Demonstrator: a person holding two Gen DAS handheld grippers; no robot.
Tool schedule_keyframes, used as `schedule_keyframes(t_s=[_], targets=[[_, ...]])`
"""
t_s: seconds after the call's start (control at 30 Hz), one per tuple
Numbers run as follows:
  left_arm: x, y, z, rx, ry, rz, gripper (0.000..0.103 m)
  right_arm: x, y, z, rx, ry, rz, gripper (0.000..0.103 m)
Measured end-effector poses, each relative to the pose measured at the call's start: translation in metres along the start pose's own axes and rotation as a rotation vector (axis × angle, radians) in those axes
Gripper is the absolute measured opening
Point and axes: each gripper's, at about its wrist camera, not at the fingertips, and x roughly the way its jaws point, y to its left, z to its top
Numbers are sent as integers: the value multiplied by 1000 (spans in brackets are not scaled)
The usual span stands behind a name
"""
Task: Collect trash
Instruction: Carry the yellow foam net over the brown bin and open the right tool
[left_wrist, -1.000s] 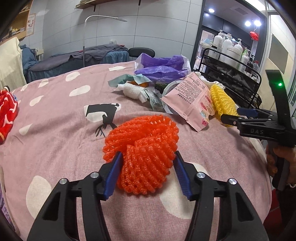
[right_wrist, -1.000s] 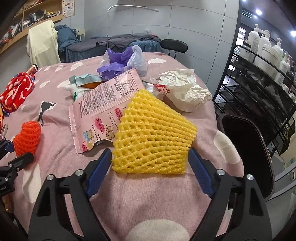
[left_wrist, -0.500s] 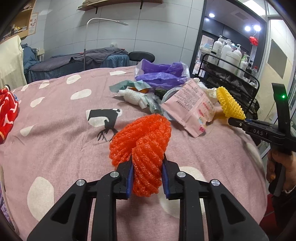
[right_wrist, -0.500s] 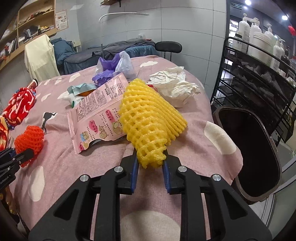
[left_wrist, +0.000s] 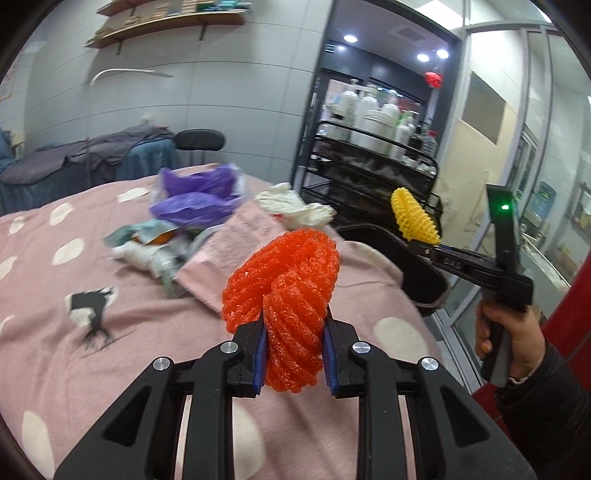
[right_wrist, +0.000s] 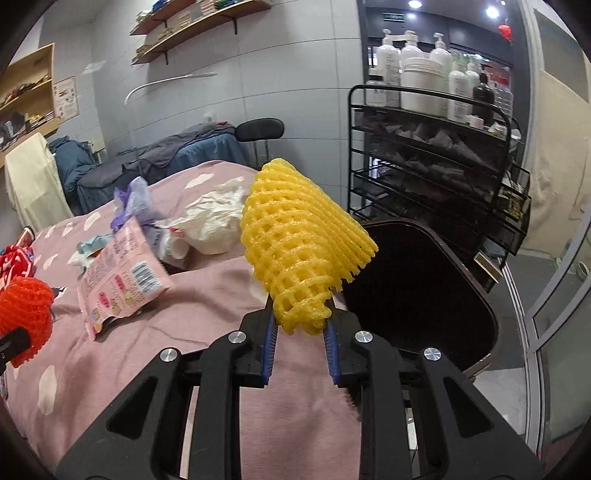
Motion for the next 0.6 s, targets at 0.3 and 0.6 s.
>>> schedule_keyframes(t_s=[0.3, 0.6], targets=[[29, -42, 21, 88, 15, -111, 24, 64, -78, 2, 126, 100, -136, 23], [44, -66, 31, 113, 51, -168, 24, 112, -107, -11, 175, 206, -155, 37]])
